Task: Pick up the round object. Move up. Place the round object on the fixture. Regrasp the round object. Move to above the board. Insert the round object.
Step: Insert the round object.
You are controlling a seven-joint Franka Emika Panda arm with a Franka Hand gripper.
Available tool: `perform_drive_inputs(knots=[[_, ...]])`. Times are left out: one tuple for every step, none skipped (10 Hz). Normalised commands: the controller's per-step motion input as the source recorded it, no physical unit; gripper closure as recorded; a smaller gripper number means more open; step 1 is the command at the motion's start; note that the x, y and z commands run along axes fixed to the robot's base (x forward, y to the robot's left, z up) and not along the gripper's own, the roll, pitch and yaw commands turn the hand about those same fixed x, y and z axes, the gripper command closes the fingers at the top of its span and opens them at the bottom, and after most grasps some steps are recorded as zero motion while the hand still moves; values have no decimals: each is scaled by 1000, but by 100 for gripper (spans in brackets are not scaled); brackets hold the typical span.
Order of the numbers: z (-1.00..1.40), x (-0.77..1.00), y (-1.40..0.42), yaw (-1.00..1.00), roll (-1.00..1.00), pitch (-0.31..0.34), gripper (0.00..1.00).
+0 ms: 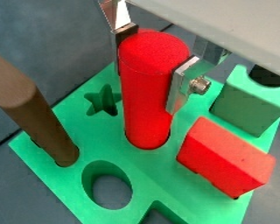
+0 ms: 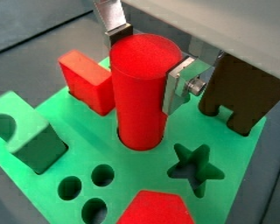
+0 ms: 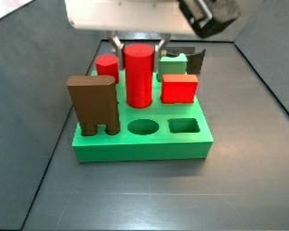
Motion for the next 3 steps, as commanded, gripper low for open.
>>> perform_drive_inputs(knots=[[-194,0,0,0,-83,-107,100],[0,0,0,0,0,-20,100],[0,0,0,0,0,0,100]])
